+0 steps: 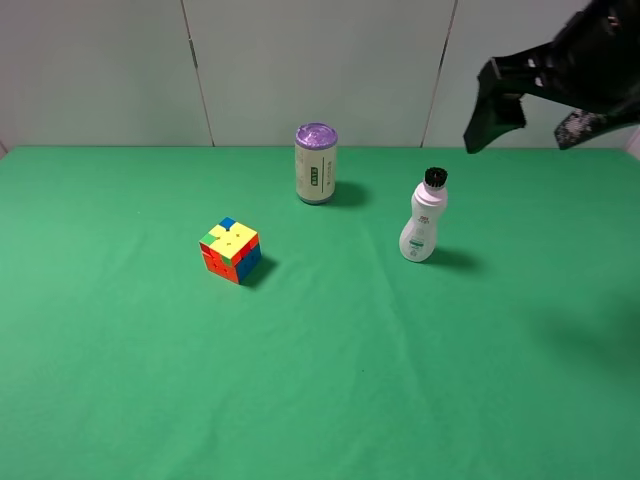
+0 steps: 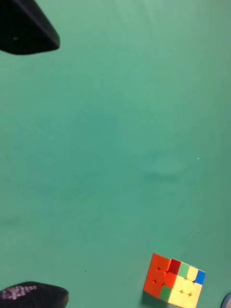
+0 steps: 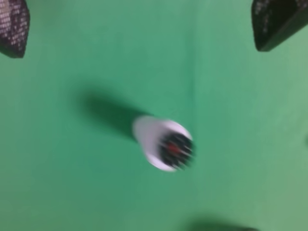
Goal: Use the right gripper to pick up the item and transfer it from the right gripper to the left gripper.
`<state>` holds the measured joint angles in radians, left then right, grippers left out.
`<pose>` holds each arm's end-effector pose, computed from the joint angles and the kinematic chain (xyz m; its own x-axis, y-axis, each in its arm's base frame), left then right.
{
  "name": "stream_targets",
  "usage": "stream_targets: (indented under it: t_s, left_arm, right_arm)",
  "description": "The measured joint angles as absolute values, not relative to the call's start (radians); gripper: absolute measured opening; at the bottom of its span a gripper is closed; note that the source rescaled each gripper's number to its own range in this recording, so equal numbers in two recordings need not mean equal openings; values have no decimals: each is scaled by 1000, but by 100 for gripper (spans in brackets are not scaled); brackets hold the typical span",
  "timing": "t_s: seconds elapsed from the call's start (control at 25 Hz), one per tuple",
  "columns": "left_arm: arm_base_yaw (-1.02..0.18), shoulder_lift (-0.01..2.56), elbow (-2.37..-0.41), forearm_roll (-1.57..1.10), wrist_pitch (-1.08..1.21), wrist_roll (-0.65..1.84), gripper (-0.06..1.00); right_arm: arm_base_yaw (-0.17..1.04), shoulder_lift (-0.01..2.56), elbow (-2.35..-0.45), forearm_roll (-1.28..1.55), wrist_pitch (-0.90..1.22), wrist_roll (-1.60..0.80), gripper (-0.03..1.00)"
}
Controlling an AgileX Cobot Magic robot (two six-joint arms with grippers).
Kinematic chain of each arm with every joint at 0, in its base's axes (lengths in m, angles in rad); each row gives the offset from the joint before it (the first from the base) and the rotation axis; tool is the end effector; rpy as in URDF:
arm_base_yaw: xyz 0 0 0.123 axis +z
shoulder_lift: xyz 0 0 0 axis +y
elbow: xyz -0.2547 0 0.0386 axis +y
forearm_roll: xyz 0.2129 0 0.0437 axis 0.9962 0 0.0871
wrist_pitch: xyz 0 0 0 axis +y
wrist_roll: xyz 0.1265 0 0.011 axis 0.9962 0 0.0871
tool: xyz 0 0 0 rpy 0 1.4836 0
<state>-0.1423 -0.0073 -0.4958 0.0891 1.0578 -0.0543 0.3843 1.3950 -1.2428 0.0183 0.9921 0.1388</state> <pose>0.0247 0.0064 0.2438 -0.4453 0.0532 -0.8938 0.0682 0.9973 0.0255 0.2522 0.1041 0.2808 -0.8551 -0.1859 -0.4841 -0.2579 0.9623 0.0861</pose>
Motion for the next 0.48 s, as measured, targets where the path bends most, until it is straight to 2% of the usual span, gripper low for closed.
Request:
stream_targets:
  t_s: [0.24,0.48]
  left_arm:
    - [-142,-7,-496,89,1058,-54,99]
    - [-142,-7,-496,89,1058,-54,99]
  right_arm:
    - [409,1602,-1402,25,1000,124,100]
    - [409,1738,-1474,26,991,124,100]
